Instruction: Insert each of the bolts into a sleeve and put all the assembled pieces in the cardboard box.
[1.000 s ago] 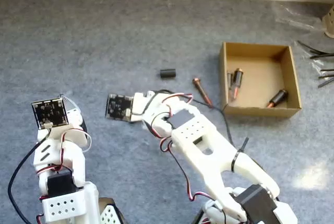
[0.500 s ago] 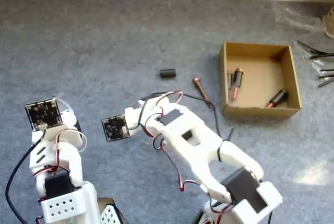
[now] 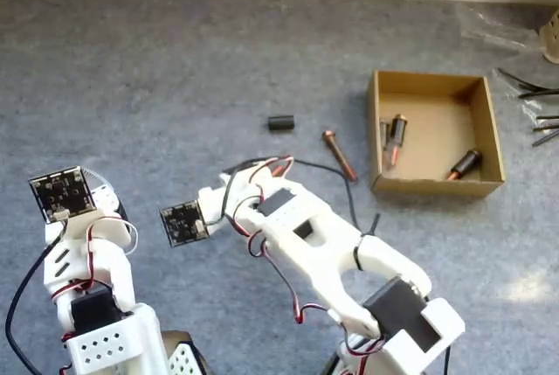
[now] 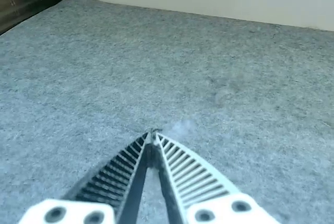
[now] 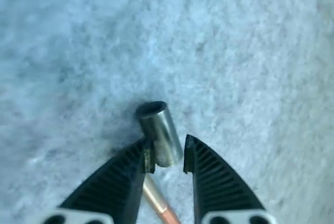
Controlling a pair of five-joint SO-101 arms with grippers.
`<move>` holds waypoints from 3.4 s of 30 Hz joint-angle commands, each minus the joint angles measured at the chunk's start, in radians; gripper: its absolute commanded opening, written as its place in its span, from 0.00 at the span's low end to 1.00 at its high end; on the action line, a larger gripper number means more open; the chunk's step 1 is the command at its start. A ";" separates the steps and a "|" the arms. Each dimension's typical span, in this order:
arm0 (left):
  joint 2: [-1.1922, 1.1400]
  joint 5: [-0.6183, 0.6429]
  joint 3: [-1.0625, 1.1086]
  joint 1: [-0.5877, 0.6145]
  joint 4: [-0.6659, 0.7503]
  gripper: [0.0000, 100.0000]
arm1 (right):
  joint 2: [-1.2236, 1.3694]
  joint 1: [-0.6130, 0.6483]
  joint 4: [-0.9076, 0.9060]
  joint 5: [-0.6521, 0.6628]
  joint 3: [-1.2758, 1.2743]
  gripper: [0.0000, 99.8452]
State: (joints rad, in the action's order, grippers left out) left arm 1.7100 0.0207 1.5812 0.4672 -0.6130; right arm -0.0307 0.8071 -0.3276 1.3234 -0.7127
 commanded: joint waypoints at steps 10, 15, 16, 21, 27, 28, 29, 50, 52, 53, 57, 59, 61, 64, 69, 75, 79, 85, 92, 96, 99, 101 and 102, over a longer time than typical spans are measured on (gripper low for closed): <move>0.013 0.000 -0.021 0.012 -0.002 0.01 | 0.159 0.041 0.025 0.015 0.093 0.09; 0.013 0.002 -0.021 0.010 -0.002 0.01 | 0.180 0.050 0.024 0.018 0.094 0.09; 0.013 0.002 -0.021 0.010 -0.002 0.01 | 0.191 0.051 0.024 0.018 0.096 0.09; 0.013 0.002 -0.021 0.010 -0.002 0.01 | 0.251 0.039 0.024 0.011 0.147 0.08; 0.013 0.002 -0.021 0.010 -0.002 0.01 | 0.257 0.005 0.024 -0.114 0.203 0.01; 0.013 0.002 -0.019 0.010 -0.002 0.01 | 0.257 0.001 0.024 -0.117 0.209 0.01; 0.013 0.002 -0.019 0.010 -0.002 0.01 | 0.257 -0.002 0.024 -0.117 0.209 0.01; 0.013 0.002 -0.019 0.010 -0.002 0.01 | -0.008 -0.122 0.027 -0.379 0.202 0.01; 0.013 0.002 -0.019 0.010 -0.002 0.01 | -0.048 -0.148 0.025 -0.448 0.202 0.01; 0.013 0.002 -0.018 0.010 -0.002 0.01 | -0.067 -0.160 0.024 -0.493 0.202 0.01; 0.013 0.002 -0.018 0.008 -0.002 0.01 | -0.139 -0.213 -0.013 -0.689 0.202 0.01; 0.013 0.002 -0.016 0.008 -0.002 0.01 | -0.162 -0.240 -0.093 -0.770 0.206 0.01; 0.013 0.002 -0.016 0.007 -0.002 0.01 | -0.179 -0.263 -0.186 -0.850 0.208 0.01; 0.013 0.002 -0.015 0.007 -0.002 0.01 | -0.193 -0.294 -0.321 -0.962 0.209 0.01; 0.013 0.002 -0.012 0.007 -0.002 0.01 | -0.225 -0.354 -0.481 -1.091 0.209 0.01; 0.013 0.002 -0.012 0.004 -0.002 0.01 | -0.257 -0.398 -0.631 -1.140 0.209 0.01; 0.013 0.002 -0.010 -0.010 -0.002 0.01 | -0.194 -0.400 -0.647 -1.140 0.209 0.01; 0.013 0.002 -0.008 -0.010 -0.002 0.01 | -0.054 -0.406 -0.653 -1.221 0.280 0.01; 0.013 0.000 -0.008 -0.010 -0.002 0.01 | 0.024 -0.404 -0.831 -1.218 0.417 0.01; 0.013 0.000 -0.008 -0.010 -0.002 0.01 | 0.070 -0.404 -0.944 -1.218 0.535 0.01; 0.013 0.000 -0.008 -0.010 -0.002 0.01 | 0.134 -0.404 -0.955 -1.218 0.578 0.01; 0.013 0.000 -0.008 -0.010 -0.002 0.01 | 0.183 -0.403 -0.955 -1.218 0.581 0.01; 0.013 0.000 -0.008 -0.010 -0.002 0.01 | 0.209 -0.403 -0.949 -1.217 0.584 0.01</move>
State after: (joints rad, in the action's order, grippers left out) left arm 1.7100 0.0207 1.5812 0.4672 -0.6130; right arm 0.1473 0.4204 -1.2681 0.1112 -0.1803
